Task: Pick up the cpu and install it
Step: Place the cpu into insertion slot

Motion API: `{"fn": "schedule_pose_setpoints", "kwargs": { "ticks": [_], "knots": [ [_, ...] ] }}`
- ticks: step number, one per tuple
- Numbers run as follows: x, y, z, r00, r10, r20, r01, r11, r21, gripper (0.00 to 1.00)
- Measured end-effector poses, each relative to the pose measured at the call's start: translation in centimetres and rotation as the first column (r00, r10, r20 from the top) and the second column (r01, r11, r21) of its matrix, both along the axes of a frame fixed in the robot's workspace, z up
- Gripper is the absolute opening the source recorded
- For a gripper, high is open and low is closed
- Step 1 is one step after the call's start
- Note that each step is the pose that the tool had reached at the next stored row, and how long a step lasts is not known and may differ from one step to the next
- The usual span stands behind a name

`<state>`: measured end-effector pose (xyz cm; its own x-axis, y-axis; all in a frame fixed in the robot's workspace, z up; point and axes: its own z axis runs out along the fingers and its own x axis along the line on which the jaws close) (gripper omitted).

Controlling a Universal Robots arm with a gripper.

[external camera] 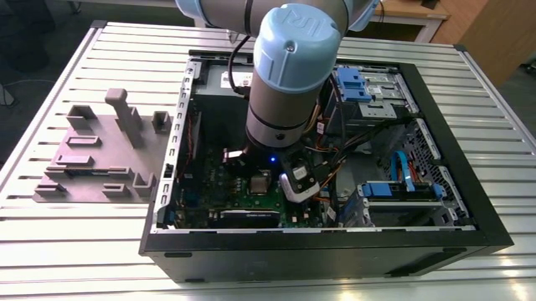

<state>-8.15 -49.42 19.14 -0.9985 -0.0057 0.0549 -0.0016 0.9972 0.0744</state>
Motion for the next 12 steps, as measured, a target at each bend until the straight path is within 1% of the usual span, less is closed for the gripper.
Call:
{"fn": "schedule_pose_setpoints", "kwargs": {
  "ticks": [2, 12],
  "knots": [
    [0.00, -0.01, -0.10, 1.0000, 0.000, -0.0003, 0.000, 1.0000, -0.0005, 0.48],
    [0.00, 0.01, -0.13, 1.0000, 0.000, 0.0002, 0.000, 1.0000, 0.0005, 0.49]
  ]
}}
